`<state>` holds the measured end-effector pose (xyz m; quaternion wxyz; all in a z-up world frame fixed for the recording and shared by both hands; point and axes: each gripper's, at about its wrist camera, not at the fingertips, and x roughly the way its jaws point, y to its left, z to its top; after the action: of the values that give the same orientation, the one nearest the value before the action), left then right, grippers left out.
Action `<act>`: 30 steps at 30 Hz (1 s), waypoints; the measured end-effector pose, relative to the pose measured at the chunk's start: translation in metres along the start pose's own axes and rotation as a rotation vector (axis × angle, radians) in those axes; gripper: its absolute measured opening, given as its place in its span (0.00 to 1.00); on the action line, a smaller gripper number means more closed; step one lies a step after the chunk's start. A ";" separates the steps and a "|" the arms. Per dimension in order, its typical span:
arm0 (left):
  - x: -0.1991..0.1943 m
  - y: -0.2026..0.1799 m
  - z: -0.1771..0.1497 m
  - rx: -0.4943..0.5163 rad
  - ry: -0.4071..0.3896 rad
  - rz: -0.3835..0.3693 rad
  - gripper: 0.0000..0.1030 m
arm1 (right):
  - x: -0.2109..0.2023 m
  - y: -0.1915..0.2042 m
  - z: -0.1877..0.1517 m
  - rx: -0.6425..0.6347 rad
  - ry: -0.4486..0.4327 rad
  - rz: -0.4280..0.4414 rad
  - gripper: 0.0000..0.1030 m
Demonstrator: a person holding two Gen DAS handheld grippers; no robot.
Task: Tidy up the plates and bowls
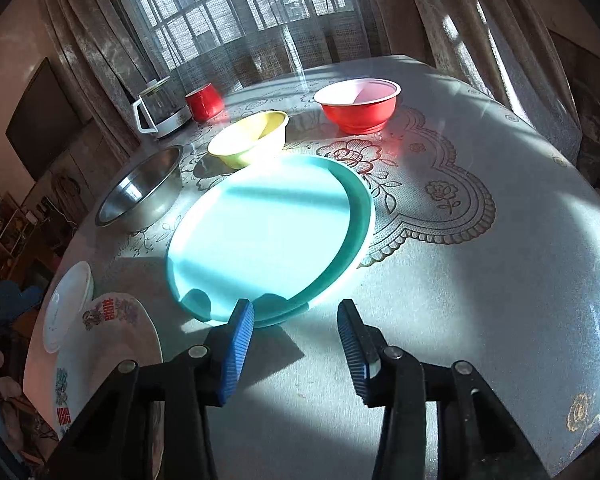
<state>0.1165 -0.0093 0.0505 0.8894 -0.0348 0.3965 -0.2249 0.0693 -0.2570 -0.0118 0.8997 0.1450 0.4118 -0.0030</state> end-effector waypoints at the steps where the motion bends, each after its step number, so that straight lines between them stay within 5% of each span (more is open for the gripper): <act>1: 0.010 -0.005 0.006 0.031 0.046 0.019 1.00 | 0.004 -0.004 0.004 0.006 0.006 -0.005 0.43; 4: 0.038 -0.014 0.019 0.078 0.114 0.085 1.00 | 0.015 -0.015 0.016 0.027 0.025 -0.020 0.43; 7: 0.069 -0.020 0.030 0.074 0.191 0.043 0.97 | 0.025 -0.020 0.028 0.021 0.035 -0.056 0.43; 12: 0.123 -0.011 0.042 -0.031 0.327 0.020 0.53 | 0.044 -0.025 0.039 -0.007 0.062 -0.105 0.32; 14: 0.139 -0.010 0.041 -0.048 0.365 0.002 0.51 | 0.049 -0.028 0.040 -0.014 0.069 -0.117 0.27; 18: 0.159 -0.010 0.041 -0.040 0.395 0.040 0.38 | 0.052 -0.029 0.043 -0.037 0.065 -0.119 0.13; 23: 0.167 -0.018 0.045 0.039 0.405 0.102 0.21 | 0.051 -0.033 0.045 -0.044 0.061 -0.115 0.13; 30: 0.161 -0.036 0.034 0.113 0.425 0.028 0.19 | 0.030 -0.055 0.041 0.012 0.062 -0.113 0.12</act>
<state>0.2219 -0.1141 -0.0293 0.7893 0.0688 0.5623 -0.2369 0.1125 -0.3169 -0.0228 0.8839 0.1270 0.4471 -0.0517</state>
